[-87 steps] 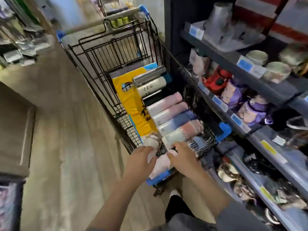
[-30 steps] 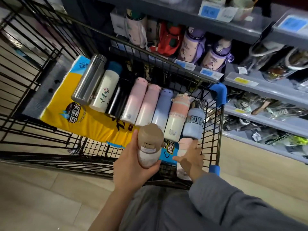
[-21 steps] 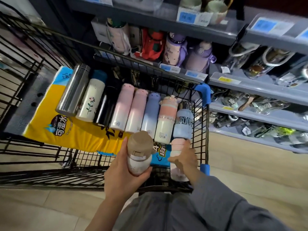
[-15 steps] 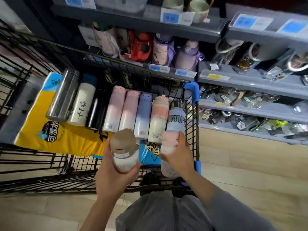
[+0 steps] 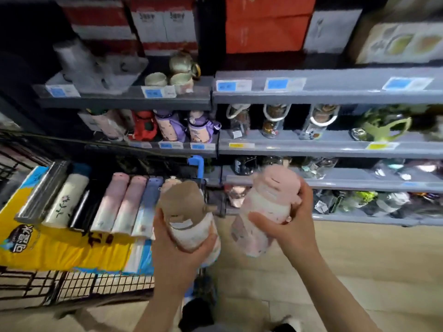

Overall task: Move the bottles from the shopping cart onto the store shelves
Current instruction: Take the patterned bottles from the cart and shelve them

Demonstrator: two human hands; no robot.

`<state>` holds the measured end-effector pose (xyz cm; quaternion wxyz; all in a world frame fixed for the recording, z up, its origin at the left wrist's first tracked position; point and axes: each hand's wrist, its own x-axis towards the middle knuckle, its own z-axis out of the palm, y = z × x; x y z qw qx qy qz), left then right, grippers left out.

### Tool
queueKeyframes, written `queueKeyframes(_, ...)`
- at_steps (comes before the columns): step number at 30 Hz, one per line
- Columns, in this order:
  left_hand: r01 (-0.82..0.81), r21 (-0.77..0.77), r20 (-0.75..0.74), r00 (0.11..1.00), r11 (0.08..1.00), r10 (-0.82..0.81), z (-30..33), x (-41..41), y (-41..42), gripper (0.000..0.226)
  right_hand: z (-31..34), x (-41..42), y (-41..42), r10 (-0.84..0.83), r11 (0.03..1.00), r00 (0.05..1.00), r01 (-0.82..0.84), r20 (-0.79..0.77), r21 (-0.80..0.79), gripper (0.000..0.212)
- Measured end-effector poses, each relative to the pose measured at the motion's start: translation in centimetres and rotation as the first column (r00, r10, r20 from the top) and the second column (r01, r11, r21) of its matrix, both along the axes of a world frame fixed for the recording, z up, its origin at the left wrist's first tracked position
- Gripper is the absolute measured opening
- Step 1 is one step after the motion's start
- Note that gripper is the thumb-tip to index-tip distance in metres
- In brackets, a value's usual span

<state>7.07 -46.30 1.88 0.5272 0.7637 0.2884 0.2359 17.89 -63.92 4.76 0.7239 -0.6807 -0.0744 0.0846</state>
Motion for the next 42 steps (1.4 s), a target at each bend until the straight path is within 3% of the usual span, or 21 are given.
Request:
queueKeyframes(6,0.3,-0.086,0.082,0.953,0.95,-0.293,1.3,6.9,-17.1,0.106,1.5,2.6,-18.2,-0.307,0.948,0.952,0.305,0.004,0.086,0.091)
queueKeyframes(12,0.613,-0.1,0.075,0.79,0.784,-0.608,3.0,12.8,-29.9,0.113,2.5,2.3,-33.1,-0.6,0.794,0.8,0.597,-0.013,0.116,0.093)
queueKeyframes(21,0.774,-0.205,0.151,0.63,0.599,-0.762,3.2,23.9,-47.6,0.106,4.8,5.6,-49.6,-0.826,0.563,0.562,0.818,0.046,0.117,0.085)
queueKeyframes(24,0.791,-0.253,0.213,0.607,0.557,-0.766,3.5,28.3,-53.3,0.11,5.1,9.7,-54.7,-0.846,0.533,0.526,0.84,0.093,0.104,0.096)
queueKeyframes(29,0.818,-0.219,0.31,0.575,0.532,-0.757,5.9,36.8,-60.4,0.103,8.1,19.1,-62.1,-0.802,0.59,0.572,0.803,0.173,0.081,0.097)
queueKeyframes(31,0.82,-0.2,0.362,0.571,0.536,-0.737,7.6,39.8,-62.8,0.091,9.6,22.2,-64.7,-0.769,0.625,0.598,0.778,0.226,0.068,0.096)
queueKeyframes(33,0.825,-0.2,0.425,0.559,0.528,-0.712,9.5,42.3,-65.2,0.077,10.6,25.0,-67.2,-0.745,0.652,0.616,0.753,0.257,0.086,0.096)
queueKeyframes(36,0.835,-0.142,0.492,0.526,0.531,-0.694,12.7,45.8,-67.9,0.076,12.1,29.6,-70.2,-0.718,0.685,0.63,0.714,0.298,0.141,0.097)
queueKeyframes(42,0.703,0.027,0.527,0.595,0.711,-0.607,16.4,51.3,-71.4,0.1,16.7,41.0,-74.9,-0.577,0.817,0.71,0.494,0.404,0.299,0.097)
